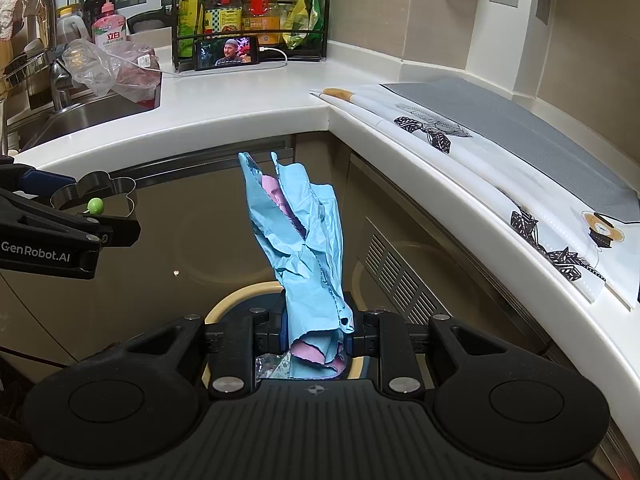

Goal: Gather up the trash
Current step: 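Lower the wrapper and flower cutter into the bin opening with both grippers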

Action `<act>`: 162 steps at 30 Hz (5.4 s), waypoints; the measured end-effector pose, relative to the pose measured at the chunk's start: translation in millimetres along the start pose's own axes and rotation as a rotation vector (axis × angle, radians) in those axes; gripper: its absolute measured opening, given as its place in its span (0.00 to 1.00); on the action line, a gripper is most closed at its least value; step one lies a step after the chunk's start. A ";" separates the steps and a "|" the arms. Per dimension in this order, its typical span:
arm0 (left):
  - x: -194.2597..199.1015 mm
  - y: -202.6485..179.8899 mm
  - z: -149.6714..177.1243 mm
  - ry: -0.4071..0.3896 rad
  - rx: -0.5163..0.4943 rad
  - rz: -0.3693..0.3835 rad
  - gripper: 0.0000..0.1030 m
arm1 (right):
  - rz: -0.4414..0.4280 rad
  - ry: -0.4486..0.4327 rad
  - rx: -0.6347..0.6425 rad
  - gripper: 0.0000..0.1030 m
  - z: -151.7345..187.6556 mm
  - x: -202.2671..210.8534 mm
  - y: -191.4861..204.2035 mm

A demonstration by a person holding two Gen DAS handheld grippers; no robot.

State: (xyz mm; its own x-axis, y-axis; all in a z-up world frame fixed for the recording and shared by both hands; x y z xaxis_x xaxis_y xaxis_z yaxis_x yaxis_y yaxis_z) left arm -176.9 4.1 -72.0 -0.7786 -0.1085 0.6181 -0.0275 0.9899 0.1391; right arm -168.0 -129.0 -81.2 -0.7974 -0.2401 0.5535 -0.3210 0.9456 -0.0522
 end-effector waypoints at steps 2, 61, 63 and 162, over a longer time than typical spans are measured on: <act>0.0 0.1 0.0 0.000 0.001 0.000 0.85 | 0.000 0.000 0.001 0.25 0.0 0.0 0.0; -52.9 -0.7 15.1 0.177 0.025 -0.025 0.85 | -0.011 0.073 0.010 0.25 10.8 -31.6 -1.1; -57.4 -0.4 17.7 0.192 0.032 -0.020 0.85 | -0.012 0.082 0.012 0.25 11.3 -35.2 -0.8; -319.1 -51.1 128.6 0.760 -0.014 0.005 0.85 | 0.042 0.613 -0.041 0.25 101.0 -255.9 -7.0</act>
State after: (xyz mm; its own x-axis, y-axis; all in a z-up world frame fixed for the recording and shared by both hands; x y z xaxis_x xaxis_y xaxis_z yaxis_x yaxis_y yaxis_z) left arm -7.7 -0.1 -375.8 -0.1328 -0.1425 0.9808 -0.0133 0.9898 0.1420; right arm -13.3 -96.4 -306.4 -0.3664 -0.0448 0.9294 -0.2659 0.9622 -0.0585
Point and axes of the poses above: each gripper's, at about its wrist camera, not at the fingertips, and x roughly against the way its jaws point, y to its left, z to its underside, the point moved 8 cm from there along -x, roughly the way its jaws point, and after that the axes turned 5 degrees about -y, right-handed, at the moved point
